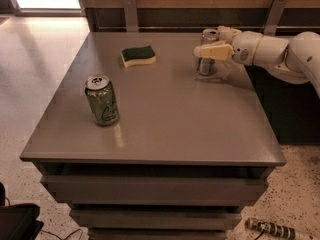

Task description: Move redbull can near green can

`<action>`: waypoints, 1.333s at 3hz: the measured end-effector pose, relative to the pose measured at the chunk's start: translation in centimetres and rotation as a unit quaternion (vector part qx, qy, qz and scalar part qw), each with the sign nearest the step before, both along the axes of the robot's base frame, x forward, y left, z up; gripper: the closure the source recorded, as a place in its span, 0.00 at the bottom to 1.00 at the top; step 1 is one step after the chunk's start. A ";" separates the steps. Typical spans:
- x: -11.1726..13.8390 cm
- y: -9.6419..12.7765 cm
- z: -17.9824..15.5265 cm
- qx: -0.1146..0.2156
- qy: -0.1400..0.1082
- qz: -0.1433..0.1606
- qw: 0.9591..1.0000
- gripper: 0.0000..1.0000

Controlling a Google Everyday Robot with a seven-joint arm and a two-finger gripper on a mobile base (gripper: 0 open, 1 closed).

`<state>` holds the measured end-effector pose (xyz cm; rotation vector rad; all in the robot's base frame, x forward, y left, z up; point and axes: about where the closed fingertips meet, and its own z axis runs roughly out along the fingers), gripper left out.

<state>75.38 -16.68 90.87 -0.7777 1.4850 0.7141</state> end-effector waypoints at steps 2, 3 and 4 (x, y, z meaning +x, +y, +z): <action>0.1 0.6 0.0 0.001 0.001 0.004 1.000 0.63; 0.2 1.0 0.0 0.001 0.001 0.007 1.000 0.86; 0.2 1.3 -0.1 0.001 0.001 0.009 1.000 1.00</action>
Offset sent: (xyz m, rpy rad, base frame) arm 0.0006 0.0024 0.0000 0.0005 0.0006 0.0028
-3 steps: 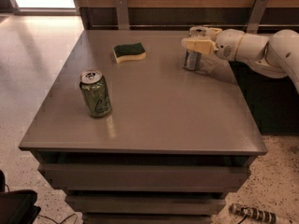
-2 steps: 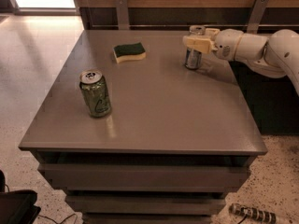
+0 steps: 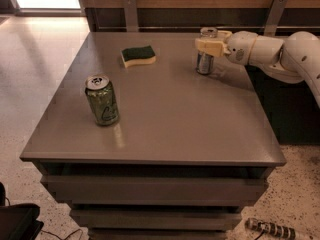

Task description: Move redbull can near green can

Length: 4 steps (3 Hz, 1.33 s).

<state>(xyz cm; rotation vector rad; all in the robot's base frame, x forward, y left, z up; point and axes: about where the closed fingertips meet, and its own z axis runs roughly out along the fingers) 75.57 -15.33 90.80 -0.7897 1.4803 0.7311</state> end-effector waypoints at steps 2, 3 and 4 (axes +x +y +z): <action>-0.8 0.9 0.6 -0.006 -0.003 0.006 1.000 1.00; -3.2 2.5 1.6 -0.017 -0.014 0.015 1.000 1.00; -6.0 4.3 2.5 -0.025 -0.027 0.023 0.999 1.00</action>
Offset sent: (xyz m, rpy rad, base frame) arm -0.0288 0.0205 0.0205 -0.0410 -0.0175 0.0250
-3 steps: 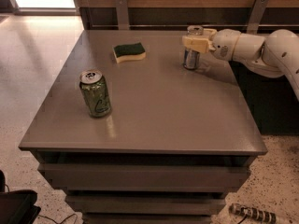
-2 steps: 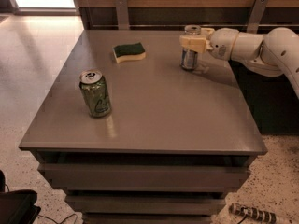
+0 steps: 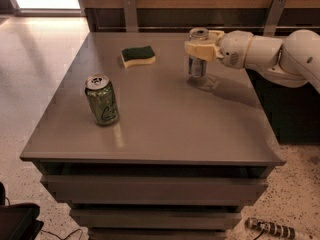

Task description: Move redbull can near green can

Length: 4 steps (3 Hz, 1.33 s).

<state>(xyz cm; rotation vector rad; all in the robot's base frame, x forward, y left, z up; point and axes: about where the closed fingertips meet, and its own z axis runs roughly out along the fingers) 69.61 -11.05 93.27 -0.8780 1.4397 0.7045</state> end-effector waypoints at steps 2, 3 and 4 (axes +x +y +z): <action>-5.5 3.4 0.1 0.032 -0.021 0.038 0.999 1.00; -8.1 5.9 0.4 0.032 -0.016 0.050 0.998 1.00; -10.0 8.4 0.4 0.025 -0.006 0.058 0.998 1.00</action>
Offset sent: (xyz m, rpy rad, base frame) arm -0.0887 0.0517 -0.0006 0.1157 -0.0559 0.1258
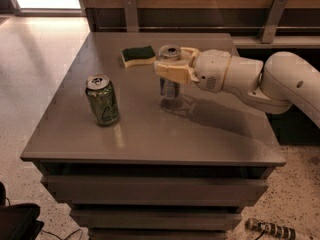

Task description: Move redbull can near green can

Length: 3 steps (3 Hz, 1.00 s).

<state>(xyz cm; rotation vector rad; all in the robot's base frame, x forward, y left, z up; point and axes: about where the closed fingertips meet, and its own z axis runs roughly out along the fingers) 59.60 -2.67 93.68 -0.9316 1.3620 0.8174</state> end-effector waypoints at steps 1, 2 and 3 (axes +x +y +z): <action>-1.5 2.1 -0.4 -0.003 0.007 0.011 1.000 1.00; -2.9 3.6 -1.1 -0.009 0.014 0.024 1.000 1.00; -4.5 5.0 -1.7 -0.012 0.020 0.043 0.999 1.00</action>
Offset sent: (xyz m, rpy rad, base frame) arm -0.0447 0.0478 -0.0199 -0.0297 0.0494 0.0712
